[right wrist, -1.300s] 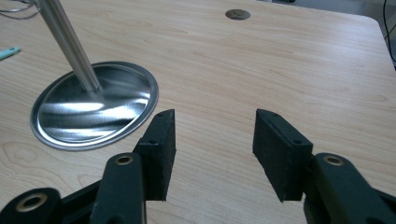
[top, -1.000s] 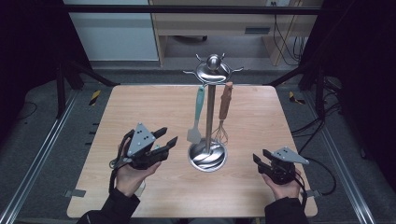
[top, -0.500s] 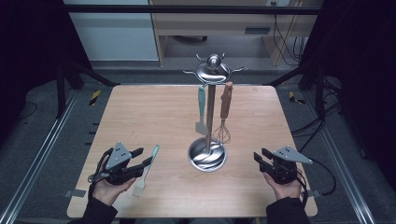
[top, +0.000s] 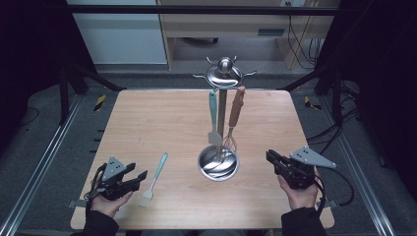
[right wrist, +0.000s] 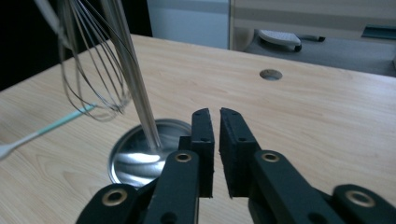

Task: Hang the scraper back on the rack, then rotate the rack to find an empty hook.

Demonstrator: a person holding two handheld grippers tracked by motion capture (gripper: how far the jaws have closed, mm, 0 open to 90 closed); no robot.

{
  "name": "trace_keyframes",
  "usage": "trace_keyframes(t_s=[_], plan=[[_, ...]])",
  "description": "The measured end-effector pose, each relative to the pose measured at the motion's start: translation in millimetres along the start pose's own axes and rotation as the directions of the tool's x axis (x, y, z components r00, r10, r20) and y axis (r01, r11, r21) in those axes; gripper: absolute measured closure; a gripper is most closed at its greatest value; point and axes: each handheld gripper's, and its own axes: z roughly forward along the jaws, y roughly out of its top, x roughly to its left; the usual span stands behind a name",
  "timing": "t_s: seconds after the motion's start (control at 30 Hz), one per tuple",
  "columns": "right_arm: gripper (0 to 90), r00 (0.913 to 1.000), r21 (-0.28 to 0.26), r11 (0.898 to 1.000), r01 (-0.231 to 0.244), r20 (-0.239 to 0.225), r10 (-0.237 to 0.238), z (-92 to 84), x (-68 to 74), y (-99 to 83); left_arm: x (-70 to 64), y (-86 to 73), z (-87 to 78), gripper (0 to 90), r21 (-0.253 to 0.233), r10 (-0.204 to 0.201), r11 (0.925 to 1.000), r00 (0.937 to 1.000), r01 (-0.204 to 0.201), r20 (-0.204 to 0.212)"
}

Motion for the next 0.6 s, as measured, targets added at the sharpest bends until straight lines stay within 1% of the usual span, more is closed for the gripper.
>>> trace_keyframes(t_s=[0.03, 0.1, 0.23, 0.27, 0.43, 0.47, 0.53, 0.57, 0.6], plan=[[87.7, 1.0000, -0.009, 1.000, -0.005, -0.003, 0.005, -1.0, 0.9, 3.0, 0.9, -1.4, 1.1, 44.8, 0.004, -0.013, 0.9999, 0.9999, 0.013, -0.001], [90.0, 0.9999, -0.033, 0.999, -0.007, -0.011, 0.007, -4.2, 2.4, 9.5, 1.7, -3.5, 2.9, 44.9, 0.019, -0.013, 0.9997, 0.9999, 0.014, -0.007], [90.0, 0.9999, -0.066, 0.998, -0.008, -0.013, 0.007, -8.4, 5.4, 21.1, 2.9, -4.0, 4.3, 43.3, 0.018, -0.018, 0.9997, 0.9998, 0.018, -0.008], [90.0, 0.9998, -0.076, 0.997, -0.008, -0.016, 0.007, -9.5, 6.9, 25.1, 3.6, -4.4, 4.4, 43.0, 0.025, -0.013, 0.9996, 0.9999, 0.013, -0.010], [90.0, 0.9998, -0.111, 0.994, -0.004, -0.022, 0.001, -11.0, 14.0, 41.6, 7.9, -6.1, 5.1, 41.5, 0.022, -0.030, 0.9993, 0.9994, 0.030, -0.018], [89.9, 0.9994, -0.125, 0.992, -0.010, -0.033, 0.005, -11.2, 16.2, 46.0, 9.0, -6.5, 5.0, 41.5, 0.022, -0.030, 0.9993, 0.9992, 0.031, -0.024], [90.0, 0.9992, -0.139, 0.990, 0.002, -0.039, -0.007, -11.2, 19.0, 53.0, 10.2, -6.8, 5.9, 41.2, 0.022, -0.043, 0.9988, 0.9987, 0.044, -0.026], [90.0, 0.9990, -0.148, 0.989, -0.001, -0.045, -0.006, -11.1, 21.0, 56.3, 10.8, -6.9, 6.7, 40.7, 0.023, -0.043, 0.9988, 0.9987, 0.043, -0.028], [90.0, 0.9987, -0.154, 0.988, 0.007, -0.049, -0.014, -11.2, 22.4, 59.6, 11.2, -6.8, 7.4, 40.2, 0.029, -0.045, 0.9985, 0.9987, 0.046, -0.024]])
